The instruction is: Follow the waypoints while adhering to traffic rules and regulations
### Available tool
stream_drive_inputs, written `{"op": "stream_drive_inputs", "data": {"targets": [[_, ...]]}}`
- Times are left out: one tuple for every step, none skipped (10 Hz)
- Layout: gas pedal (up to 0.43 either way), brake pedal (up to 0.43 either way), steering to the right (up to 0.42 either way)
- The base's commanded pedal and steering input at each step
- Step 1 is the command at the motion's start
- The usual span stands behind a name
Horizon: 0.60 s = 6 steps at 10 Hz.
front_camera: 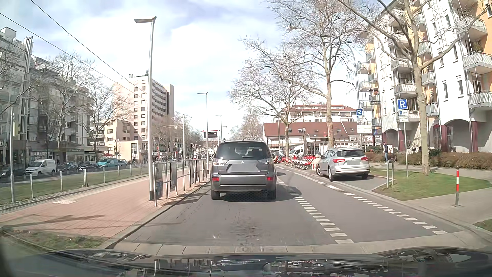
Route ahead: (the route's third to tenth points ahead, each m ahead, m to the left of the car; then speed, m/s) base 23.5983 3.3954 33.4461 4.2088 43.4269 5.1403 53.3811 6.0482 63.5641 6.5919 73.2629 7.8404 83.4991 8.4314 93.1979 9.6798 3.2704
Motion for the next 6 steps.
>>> {"op": "stream_drive_inputs", "data": {"targets": [[0.0,0.0,-0.01],[0.0,0.0,-0.01],[0.0,0.0,-0.009],[0.0,0.0,-0.009],[0.0,0.0,-0.008],[0.0,0.0,-0.008]]}}
